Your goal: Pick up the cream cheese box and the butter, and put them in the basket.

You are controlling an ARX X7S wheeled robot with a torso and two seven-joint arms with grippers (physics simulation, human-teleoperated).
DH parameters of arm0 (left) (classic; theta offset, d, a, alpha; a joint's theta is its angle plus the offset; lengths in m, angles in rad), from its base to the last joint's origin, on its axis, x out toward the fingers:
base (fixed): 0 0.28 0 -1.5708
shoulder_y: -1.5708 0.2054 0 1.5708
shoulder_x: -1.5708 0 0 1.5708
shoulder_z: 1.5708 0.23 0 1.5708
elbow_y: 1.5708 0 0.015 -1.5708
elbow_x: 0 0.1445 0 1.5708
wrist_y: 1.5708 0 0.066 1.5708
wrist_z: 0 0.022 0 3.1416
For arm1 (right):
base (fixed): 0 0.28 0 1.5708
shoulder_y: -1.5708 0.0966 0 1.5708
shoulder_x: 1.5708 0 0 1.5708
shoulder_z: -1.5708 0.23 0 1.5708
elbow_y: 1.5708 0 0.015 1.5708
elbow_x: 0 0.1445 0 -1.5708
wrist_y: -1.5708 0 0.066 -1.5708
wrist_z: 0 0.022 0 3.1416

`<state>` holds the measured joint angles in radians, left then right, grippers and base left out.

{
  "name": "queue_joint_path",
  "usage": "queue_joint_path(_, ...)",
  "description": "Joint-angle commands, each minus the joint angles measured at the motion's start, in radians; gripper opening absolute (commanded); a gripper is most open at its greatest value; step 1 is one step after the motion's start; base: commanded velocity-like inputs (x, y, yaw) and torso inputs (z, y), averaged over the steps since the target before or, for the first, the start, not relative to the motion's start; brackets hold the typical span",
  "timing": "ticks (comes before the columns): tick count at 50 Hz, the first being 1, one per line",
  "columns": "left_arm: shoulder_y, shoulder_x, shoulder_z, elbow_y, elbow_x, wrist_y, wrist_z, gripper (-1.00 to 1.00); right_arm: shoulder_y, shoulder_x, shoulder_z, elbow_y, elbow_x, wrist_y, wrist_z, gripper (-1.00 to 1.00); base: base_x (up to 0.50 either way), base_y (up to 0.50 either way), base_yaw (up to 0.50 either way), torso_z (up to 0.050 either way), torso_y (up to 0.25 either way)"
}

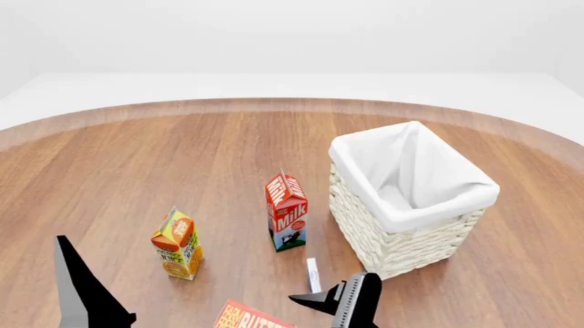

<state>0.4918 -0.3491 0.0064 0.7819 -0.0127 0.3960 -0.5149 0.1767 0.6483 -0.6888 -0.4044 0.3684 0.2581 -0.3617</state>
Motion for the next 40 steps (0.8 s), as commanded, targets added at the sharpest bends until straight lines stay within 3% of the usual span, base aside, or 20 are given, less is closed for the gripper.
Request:
queue_joint_path(1, -0.002, 0.000, 0.007, -0.005, 0.006, 0.002, -0.003, 1.00, 0.019, -0.007, 0.009, 0.022, 0.047, 0.046, -0.009, 1.00, 0.00, 0.00, 0.00, 0.000, 0.000)
queue_joint_path(40, -0.004, -0.014, 0.007, -0.006, -0.004, -0.001, -0.014, 1.00, 0.136, -0.088, -0.047, 0.085, 0.034, 0.252, 0.042, 1.00, 0.00, 0.00, 0.00, 0.000, 0.000)
